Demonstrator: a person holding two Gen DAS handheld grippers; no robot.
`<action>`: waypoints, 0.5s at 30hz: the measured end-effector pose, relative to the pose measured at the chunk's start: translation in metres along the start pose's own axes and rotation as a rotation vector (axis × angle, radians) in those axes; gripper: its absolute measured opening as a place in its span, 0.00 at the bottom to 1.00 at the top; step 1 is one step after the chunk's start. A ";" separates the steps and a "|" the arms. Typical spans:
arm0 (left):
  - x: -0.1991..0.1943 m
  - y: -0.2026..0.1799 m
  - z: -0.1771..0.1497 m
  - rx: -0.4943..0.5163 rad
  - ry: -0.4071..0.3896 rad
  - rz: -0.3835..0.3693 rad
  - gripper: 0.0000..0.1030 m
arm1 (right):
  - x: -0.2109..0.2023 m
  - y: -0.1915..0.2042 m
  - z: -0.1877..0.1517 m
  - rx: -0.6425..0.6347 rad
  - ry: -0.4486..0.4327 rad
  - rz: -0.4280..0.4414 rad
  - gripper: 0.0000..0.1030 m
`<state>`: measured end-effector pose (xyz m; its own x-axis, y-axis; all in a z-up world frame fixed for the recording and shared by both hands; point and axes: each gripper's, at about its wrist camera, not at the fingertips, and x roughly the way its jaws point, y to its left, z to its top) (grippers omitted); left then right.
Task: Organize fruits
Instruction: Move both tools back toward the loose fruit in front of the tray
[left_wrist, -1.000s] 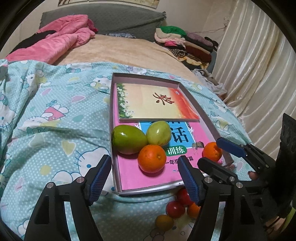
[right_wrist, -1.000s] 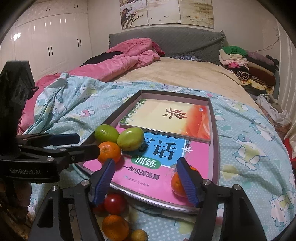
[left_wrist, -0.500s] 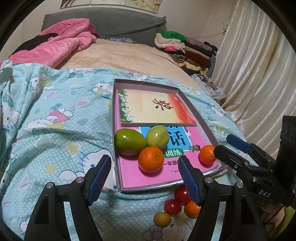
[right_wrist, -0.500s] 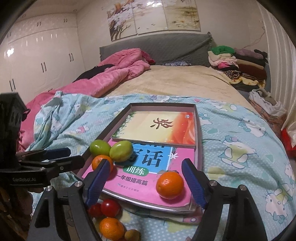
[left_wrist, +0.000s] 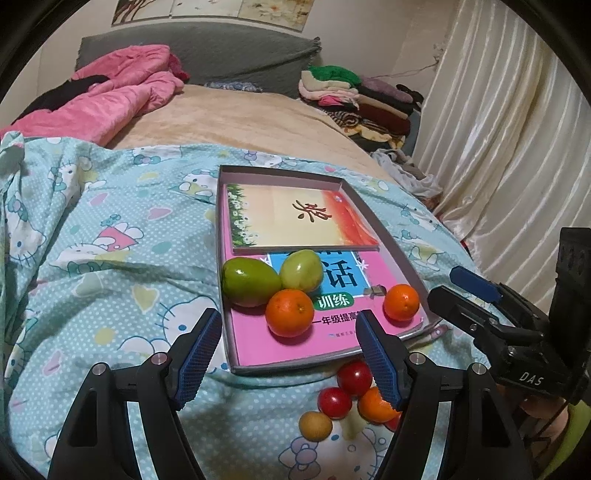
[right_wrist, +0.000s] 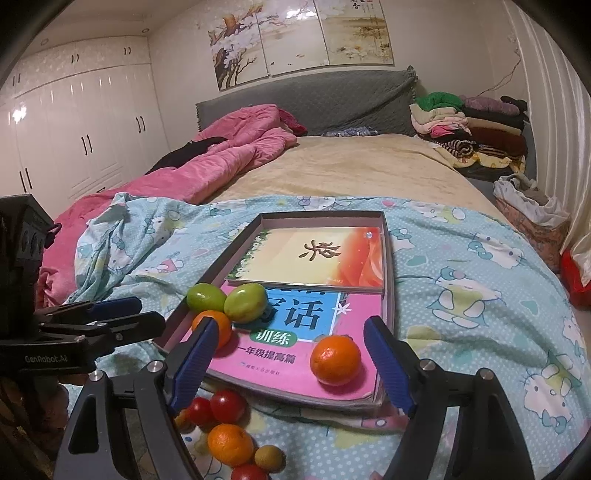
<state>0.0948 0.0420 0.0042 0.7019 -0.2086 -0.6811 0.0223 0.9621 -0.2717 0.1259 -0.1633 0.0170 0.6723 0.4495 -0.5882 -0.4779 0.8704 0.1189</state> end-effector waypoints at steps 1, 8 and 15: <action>0.000 0.000 0.000 0.000 0.000 0.002 0.74 | -0.001 0.000 0.000 0.001 -0.002 0.000 0.78; -0.006 -0.001 -0.003 -0.004 0.000 0.002 0.74 | -0.008 0.004 -0.004 0.018 0.001 0.009 0.78; -0.012 -0.003 -0.007 0.008 0.009 0.004 0.74 | -0.013 0.008 -0.009 0.026 0.017 0.011 0.78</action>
<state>0.0812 0.0401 0.0080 0.6957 -0.2060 -0.6881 0.0248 0.9643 -0.2636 0.1081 -0.1637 0.0181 0.6574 0.4558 -0.6000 -0.4704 0.8703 0.1457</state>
